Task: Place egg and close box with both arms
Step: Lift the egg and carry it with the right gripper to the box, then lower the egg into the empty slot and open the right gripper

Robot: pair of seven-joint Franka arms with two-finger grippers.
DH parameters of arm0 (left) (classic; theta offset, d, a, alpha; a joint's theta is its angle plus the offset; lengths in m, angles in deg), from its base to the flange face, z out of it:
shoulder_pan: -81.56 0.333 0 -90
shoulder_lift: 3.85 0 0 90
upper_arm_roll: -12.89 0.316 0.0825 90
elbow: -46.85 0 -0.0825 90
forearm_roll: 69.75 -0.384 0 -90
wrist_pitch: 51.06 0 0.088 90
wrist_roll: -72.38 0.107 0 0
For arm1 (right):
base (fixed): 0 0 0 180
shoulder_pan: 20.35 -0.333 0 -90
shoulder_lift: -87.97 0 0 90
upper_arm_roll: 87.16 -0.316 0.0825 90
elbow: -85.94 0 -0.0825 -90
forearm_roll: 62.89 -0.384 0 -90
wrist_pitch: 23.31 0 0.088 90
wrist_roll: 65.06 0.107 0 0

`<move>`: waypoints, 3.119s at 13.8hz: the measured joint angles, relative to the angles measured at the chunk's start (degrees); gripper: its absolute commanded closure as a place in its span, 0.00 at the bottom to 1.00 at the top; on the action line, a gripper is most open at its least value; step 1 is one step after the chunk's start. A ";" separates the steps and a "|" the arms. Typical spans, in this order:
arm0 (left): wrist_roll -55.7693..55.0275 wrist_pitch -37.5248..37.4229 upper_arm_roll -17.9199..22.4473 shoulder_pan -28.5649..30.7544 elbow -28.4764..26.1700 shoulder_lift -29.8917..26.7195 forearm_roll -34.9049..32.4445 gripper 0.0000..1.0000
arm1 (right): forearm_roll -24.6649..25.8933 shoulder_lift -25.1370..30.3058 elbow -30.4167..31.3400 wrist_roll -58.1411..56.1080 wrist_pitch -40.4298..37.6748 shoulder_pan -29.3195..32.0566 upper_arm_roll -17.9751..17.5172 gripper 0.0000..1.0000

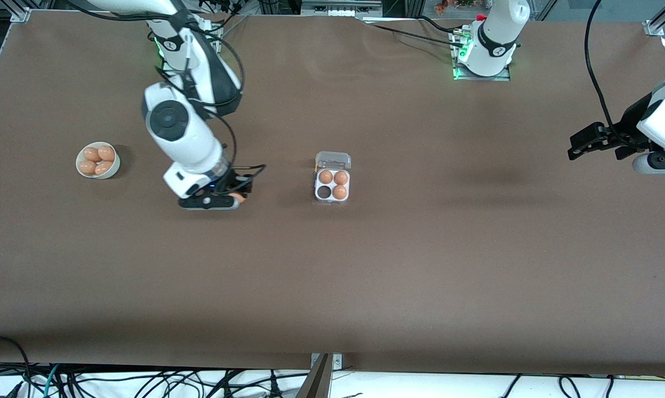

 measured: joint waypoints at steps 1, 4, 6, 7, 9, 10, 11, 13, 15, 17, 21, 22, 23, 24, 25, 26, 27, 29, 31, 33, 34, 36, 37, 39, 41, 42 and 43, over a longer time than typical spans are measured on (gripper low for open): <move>0.00 -0.01 0.00 0.00 0.00 0.00 0.00 0.00 | 0.01 -1.45 -1.64 2.51 0.00 -1.94 -0.02 0.83; 0.00 -0.03 0.00 0.05 0.01 0.00 0.00 0.00 | 0.01 -5.28 -5.90 7.38 -0.02 -6.35 -0.03 0.83; 0.00 -0.05 0.00 0.08 0.01 0.00 0.00 0.00 | 0.13 -7.81 -8.23 10.01 -0.12 -8.94 -0.02 0.83; 0.00 -0.05 0.00 0.08 0.01 0.00 0.00 0.00 | 0.55 -9.04 -9.14 11.63 -0.16 -10.39 0.00 0.84; 0.00 -0.06 0.01 0.09 0.02 0.00 0.00 0.00 | 1.98 -11.28 -10.70 15.57 -0.18 -13.15 0.01 0.84; 0.00 -0.07 0.01 0.09 0.02 0.00 0.00 0.00 | 2.57 -12.45 -11.81 17.71 -0.18 -14.52 0.02 0.84; 0.00 -0.07 0.01 0.10 0.02 0.00 0.00 0.00 | 2.81 -13.29 -12.69 19.01 -0.18 -15.51 0.03 0.84; 0.00 -0.08 0.00 0.10 0.02 0.01 0.00 0.00 | 3.01 -14.67 -14.11 20.49 -0.20 -16.83 0.04 0.84; 0.00 -0.09 0.00 0.10 0.02 0.01 0.00 0.00 | 3.06 -16.23 -15.85 20.64 -0.23 -17.19 0.07 0.84; 0.00 -0.10 0.00 0.10 0.02 0.02 0.00 0.00 | 3.10 -17.98 -17.49 20.64 -0.34 -17.53 0.19 0.84; 0.00 -0.12 0.00 0.10 0.03 0.03 0.00 0.00 | 3.29 -20.22 -18.92 20.65 -0.40 -18.17 0.47 0.84; 0.00 -0.12 0.01 0.11 0.03 0.03 0.00 0.00 | 3.31 -20.61 -19.24 20.65 -0.40 -18.17 0.52 0.84; 0.00 -0.12 0.00 0.10 0.03 0.03 0.00 0.00 | 3.46 -20.92 -19.49 20.65 -0.41 -18.17 0.55 0.84; 0.00 -0.12 0.01 0.11 0.03 0.03 0.00 0.00 | 3.85 -21.18 -19.65 20.65 -0.41 -18.17 0.57 0.83; 0.00 -0.12 0.00 0.11 0.03 0.03 0.00 0.00 | 4.12 -21.41 -19.74 20.65 -0.41 -18.17 0.65 0.83; 0.00 -0.13 0.00 0.11 0.03 0.03 0.00 0.00 | 4.24 -21.58 -19.81 20.65 -0.41 -18.15 0.78 0.83; 0.00 -0.13 0.01 0.11 0.03 0.04 0.00 0.00 | 4.28 -21.62 -19.98 20.65 -0.41 -18.15 0.93 0.80; 0.00 -0.13 0.00 0.11 0.03 0.04 0.00 0.00 | 4.30 -21.62 -20.45 20.65 -0.43 -18.13 1.13 0.23; 0.00 -0.13 0.00 0.11 0.03 0.04 0.00 0.00 | 4.30 -21.63 -20.59 20.68 -0.43 -18.13 1.20 0.00; 0.00 -0.13 0.00 0.11 0.03 0.04 0.00 0.00 | 4.30 -21.63 -21.16 20.68 -0.43 -18.12 1.21 0.00; 0.00 -0.13 0.01 0.11 0.03 0.04 0.00 0.00 | 4.30 -21.63 -21.49 20.68 -0.43 -18.12 1.21 0.00; 0.00 -0.13 0.00 0.11 0.03 0.04 0.00 0.00 | 4.30 -21.63 -21.84 20.68 -0.46 -18.10 1.26 0.00; 0.00 -0.13 0.00 0.11 0.03 0.04 0.00 0.00 | 4.30 -21.63 -21.94 20.68 -0.50 -18.02 1.43 0.00; 0.00 -0.14 0.00 0.10 0.03 0.08 0.00 0.00 | 4.31 -21.63 -22.31 20.66 -0.81 -17.43 1.77 0.00; 0.00 -0.20 -0.06 0.10 0.03 0.35 0.00 0.00 | 4.35 -21.53 -23.16 20.35 -1.74 -15.97 2.04 0.00; 0.00 -0.20 -0.12 0.07 0.03 0.51 0.00 0.00 | 4.35 -21.39 -23.65 19.26 -2.23 -14.69 2.06 0.00; 0.00 -0.20 -0.15 0.06 0.03 0.64 0.00 0.00 | 4.35 -21.17 -24.09 17.64 -2.87 -13.45 2.08 0.00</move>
